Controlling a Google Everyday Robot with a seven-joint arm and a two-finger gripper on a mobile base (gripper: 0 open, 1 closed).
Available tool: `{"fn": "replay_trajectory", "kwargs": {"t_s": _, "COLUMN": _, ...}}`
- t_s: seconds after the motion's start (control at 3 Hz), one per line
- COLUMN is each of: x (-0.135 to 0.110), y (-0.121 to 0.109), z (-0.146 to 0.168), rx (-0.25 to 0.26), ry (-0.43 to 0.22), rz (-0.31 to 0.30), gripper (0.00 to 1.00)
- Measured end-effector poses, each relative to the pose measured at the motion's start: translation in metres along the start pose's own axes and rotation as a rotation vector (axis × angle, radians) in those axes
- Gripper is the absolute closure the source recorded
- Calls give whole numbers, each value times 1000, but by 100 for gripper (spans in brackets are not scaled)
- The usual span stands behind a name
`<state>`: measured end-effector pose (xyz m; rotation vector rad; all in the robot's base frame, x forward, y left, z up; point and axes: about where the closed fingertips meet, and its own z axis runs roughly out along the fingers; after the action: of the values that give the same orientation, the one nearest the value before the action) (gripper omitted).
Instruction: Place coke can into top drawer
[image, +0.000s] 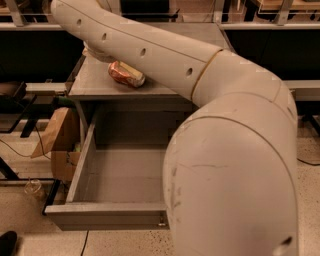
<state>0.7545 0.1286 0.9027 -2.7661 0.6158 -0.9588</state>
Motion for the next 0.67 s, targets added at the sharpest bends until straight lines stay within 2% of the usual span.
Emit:
{"fn": "replay_trajectory", "kwargs": {"t_s": 0.33, "x": -2, "y": 1, "z": 18, "rx": -21, "ry": -35, "rz": 1, "gripper": 0}}
{"fn": "replay_trajectory", "kwargs": {"t_s": 0.67, "x": -2, "y": 7, "z": 44, "rx": -104, "ry": -58, "rz": 19, "gripper": 0}}
